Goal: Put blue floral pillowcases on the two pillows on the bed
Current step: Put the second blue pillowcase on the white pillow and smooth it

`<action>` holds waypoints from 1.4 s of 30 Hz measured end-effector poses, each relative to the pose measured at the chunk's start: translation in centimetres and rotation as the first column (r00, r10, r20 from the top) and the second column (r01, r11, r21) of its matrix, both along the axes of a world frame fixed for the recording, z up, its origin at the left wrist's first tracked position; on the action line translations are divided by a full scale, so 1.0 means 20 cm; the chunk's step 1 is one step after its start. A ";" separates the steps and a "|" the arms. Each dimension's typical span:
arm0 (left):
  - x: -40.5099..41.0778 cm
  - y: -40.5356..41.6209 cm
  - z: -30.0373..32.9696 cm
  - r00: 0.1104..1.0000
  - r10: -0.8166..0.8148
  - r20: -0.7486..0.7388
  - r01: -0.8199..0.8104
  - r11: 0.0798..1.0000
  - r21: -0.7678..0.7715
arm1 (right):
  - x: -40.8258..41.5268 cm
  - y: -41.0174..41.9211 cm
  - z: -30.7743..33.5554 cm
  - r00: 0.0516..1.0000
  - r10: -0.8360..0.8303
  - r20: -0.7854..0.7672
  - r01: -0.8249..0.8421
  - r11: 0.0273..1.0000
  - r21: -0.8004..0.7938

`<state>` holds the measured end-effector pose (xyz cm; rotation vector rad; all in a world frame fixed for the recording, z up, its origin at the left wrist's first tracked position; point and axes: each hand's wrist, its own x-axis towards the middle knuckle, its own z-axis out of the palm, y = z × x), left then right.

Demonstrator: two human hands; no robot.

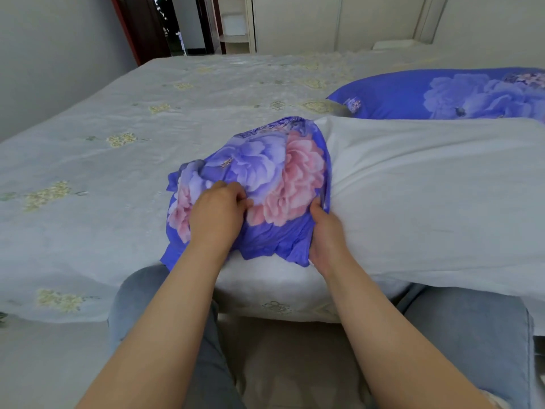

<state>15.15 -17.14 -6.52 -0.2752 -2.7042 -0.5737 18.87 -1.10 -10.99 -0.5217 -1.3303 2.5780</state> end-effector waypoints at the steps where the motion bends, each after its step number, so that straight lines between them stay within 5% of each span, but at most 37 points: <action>1: 0.01 0.01 0.02 1.000 0.004 -0.011 -0.004 1.000 0.004 | 0.03 -0.02 0.02 0.999 0.034 0.009 -0.035 0.988 0.152; 5: 0.04 0.06 0.10 0.997 -0.015 -0.082 0.018 0.999 0.035 | 0.10 -0.07 0.08 0.966 0.256 -0.033 -0.183 0.771 0.610; 11: 0.07 0.20 0.26 0.994 -0.059 -0.095 0.067 0.994 0.087 | 0.09 -0.04 0.11 0.870 0.488 -0.071 -0.363 0.732 0.576; 16: 0.07 0.29 0.24 0.970 -0.234 0.068 0.209 0.943 0.258 | 0.04 -0.07 0.11 0.877 0.472 0.093 -0.374 0.545 0.751; 18: 0.06 0.27 0.19 0.964 -0.248 0.098 0.207 0.927 0.312 | 0.03 -0.10 0.09 0.909 0.418 0.012 -0.322 0.682 0.657; 21: 0.04 0.24 0.14 0.961 -0.265 0.084 0.215 0.900 0.378 | 0.02 -0.14 0.07 0.956 0.253 -0.147 -0.206 0.938 0.278; 24: 0.04 0.18 0.09 0.955 -0.293 0.056 0.229 0.840 0.492 | 0.01 -0.15 0.08 0.955 0.220 -0.197 -0.217 0.975 0.041; 27: 0.03 0.09 0.00 0.970 -0.242 0.036 0.195 0.853 0.485 | 0.01 -0.16 0.07 0.966 0.209 -0.151 -0.183 0.968 0.174; 31: 0.03 -0.07 -0.08 0.997 -0.032 -0.067 0.048 0.964 0.261 | 0.00 -0.18 0.04 0.988 0.153 -0.029 -0.115 0.842 0.528; 35: 0.05 -0.16 -0.07 0.995 -0.012 -0.103 0.027 0.988 0.149 | 0.02 -0.17 0.06 0.977 0.208 0.052 -0.202 0.815 0.542; 39: 0.05 -0.08 0.04 0.959 -0.061 -0.276 0.089 0.992 0.088 | 0.05 -0.16 0.04 0.952 0.278 0.126 -0.266 0.558 0.786; 42: 0.05 0.03 0.15 0.940 -0.130 -0.315 0.193 0.965 0.177 | 0.06 -0.18 0.06 0.927 0.356 0.116 -0.265 0.407 0.874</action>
